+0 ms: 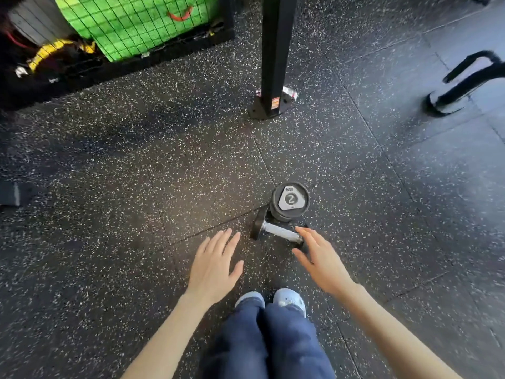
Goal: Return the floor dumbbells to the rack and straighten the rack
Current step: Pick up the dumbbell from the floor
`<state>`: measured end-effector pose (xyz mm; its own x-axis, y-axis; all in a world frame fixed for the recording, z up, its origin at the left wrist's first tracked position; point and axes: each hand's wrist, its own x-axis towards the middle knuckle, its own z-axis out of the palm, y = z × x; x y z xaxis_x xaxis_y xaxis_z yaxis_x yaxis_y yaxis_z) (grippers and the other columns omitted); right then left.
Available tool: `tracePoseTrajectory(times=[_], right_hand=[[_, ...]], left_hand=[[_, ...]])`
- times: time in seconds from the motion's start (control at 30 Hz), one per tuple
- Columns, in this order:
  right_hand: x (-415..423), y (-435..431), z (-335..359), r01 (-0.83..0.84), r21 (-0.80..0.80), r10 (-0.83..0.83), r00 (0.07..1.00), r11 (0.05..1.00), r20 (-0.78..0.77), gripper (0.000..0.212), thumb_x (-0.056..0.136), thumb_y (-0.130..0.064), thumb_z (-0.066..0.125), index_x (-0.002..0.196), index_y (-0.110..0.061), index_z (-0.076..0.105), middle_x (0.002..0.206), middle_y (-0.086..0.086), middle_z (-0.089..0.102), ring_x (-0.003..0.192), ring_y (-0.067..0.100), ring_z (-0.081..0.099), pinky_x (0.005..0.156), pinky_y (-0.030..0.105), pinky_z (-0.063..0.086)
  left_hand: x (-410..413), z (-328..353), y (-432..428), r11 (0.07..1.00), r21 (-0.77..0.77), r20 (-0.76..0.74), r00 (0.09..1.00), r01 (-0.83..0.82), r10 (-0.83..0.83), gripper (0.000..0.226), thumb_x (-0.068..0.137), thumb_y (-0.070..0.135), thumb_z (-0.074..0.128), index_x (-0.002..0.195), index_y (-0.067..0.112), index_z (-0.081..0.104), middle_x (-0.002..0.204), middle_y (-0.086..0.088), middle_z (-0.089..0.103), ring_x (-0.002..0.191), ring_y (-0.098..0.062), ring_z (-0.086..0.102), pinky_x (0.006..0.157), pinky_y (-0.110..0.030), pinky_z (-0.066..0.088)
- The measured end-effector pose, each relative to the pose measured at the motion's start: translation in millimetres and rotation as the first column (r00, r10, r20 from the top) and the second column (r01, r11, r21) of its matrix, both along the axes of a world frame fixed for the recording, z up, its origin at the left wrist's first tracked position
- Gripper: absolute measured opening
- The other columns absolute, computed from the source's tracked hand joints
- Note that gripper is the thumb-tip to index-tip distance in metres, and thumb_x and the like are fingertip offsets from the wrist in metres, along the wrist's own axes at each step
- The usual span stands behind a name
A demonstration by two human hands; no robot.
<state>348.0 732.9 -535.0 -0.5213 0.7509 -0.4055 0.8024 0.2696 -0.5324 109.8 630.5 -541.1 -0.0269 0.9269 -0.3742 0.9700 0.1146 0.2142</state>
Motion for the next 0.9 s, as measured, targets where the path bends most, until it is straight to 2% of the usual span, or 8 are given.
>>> tracePoseTrajectory(times=[0.23, 0.4, 0.5, 0.6, 0.7, 0.77, 0.83, 0.9], right_hand=[[-18, 17, -200, -0.035, -0.013, 0.035, 0.999, 0.999, -0.031, 0.053, 0.094, -0.038, 0.047, 0.140, -0.015, 0.035, 0.144, 0.002, 0.040, 0.129, 0.020, 0.041, 0.106, 0.032, 0.032], [-28, 28, -300, -0.006, 0.000, 0.006, 0.999, 1.000, -0.052, 0.054, 0.092, -0.037, 0.053, 0.138, -0.013, 0.038, 0.139, 0.004, 0.046, 0.124, 0.026, 0.046, 0.103, 0.035, 0.035], [-36, 29, -333, -0.004, 0.062, 0.005, 1.000, 0.998, -0.012, 0.056, 0.090, -0.044, 0.053, 0.138, -0.017, 0.040, 0.135, 0.002, 0.051, 0.121, 0.025, 0.050, 0.100, 0.037, 0.039], [-42, 29, -348, 0.009, 0.226, -0.014, 1.000, 0.974, 0.021, 0.051, 0.085, -0.048, 0.058, 0.128, -0.020, 0.053, 0.113, 0.000, 0.067, 0.097, 0.024, 0.065, 0.075, 0.034, 0.050], [-46, 32, -351, 0.037, 0.288, -0.053, 0.997, 0.957, 0.048, 0.045, 0.083, -0.055, 0.057, 0.120, -0.029, 0.057, 0.099, -0.008, 0.070, 0.087, 0.017, 0.068, 0.059, 0.028, 0.048], [-48, 36, -351, 0.023, 0.257, -0.051, 0.993, 0.966, 0.102, 0.047, 0.083, -0.063, 0.050, 0.122, -0.037, 0.053, 0.104, -0.010, 0.067, 0.094, 0.015, 0.066, 0.063, 0.029, 0.047], [-50, 45, -350, -0.008, 0.147, -0.017, 0.986, 0.989, 0.165, 0.050, 0.082, -0.068, 0.043, 0.125, -0.041, 0.046, 0.116, -0.011, 0.064, 0.105, 0.018, 0.061, 0.075, 0.032, 0.047], [-52, 57, -349, -0.055, 0.010, 0.052, 0.974, 0.998, 0.222, 0.053, 0.082, -0.070, 0.042, 0.126, -0.042, 0.042, 0.119, -0.005, 0.063, 0.109, 0.026, 0.058, 0.083, 0.035, 0.044]], left_hand=[[2, -192, 15, 0.997, -0.008, 0.060, 0.995, -0.081, 0.081, 0.064, 0.090, 0.050, 0.032, 0.142, 0.013, 0.041, 0.143, -0.006, 0.045, 0.131, -0.022, 0.043, 0.110, -0.042, 0.022], [6, -284, 34, 0.993, 0.027, 0.150, 0.983, -0.115, 0.110, 0.071, 0.089, 0.059, 0.022, 0.149, 0.020, 0.022, 0.154, 0.003, 0.026, 0.141, -0.015, 0.024, 0.113, -0.029, 0.003], [11, -312, 40, 0.990, 0.069, 0.223, 0.969, -0.119, 0.101, 0.072, 0.089, 0.059, 0.027, 0.149, 0.020, 0.022, 0.153, 0.004, 0.027, 0.140, -0.011, 0.023, 0.111, -0.022, 0.003], [13, -328, 42, 0.983, 0.096, 0.299, 0.947, -0.155, 0.120, 0.067, 0.094, 0.053, 0.037, 0.149, 0.021, 0.019, 0.152, 0.009, 0.026, 0.135, 0.002, 0.016, 0.108, -0.015, 0.001], [14, -337, 45, 0.974, 0.106, 0.344, 0.926, -0.200, 0.153, 0.063, 0.095, 0.047, 0.043, 0.149, 0.024, 0.020, 0.150, 0.012, 0.028, 0.133, 0.003, 0.020, 0.107, -0.012, 0.005], [14, -341, 46, 0.969, 0.111, 0.367, 0.915, -0.219, 0.164, 0.061, 0.095, 0.046, 0.045, 0.148, 0.025, 0.023, 0.150, 0.011, 0.032, 0.136, -0.003, 0.027, 0.107, -0.014, 0.011], [13, -344, 47, 0.968, 0.108, 0.386, 0.907, -0.227, 0.170, 0.061, 0.095, 0.046, 0.046, 0.148, 0.026, 0.024, 0.149, 0.012, 0.033, 0.135, -0.004, 0.030, 0.107, -0.014, 0.014], [13, -343, 48, 0.965, 0.108, 0.416, 0.892, -0.240, 0.175, 0.060, 0.094, 0.043, 0.049, 0.147, 0.028, 0.026, 0.146, 0.014, 0.035, 0.132, -0.002, 0.032, 0.105, -0.014, 0.016]])
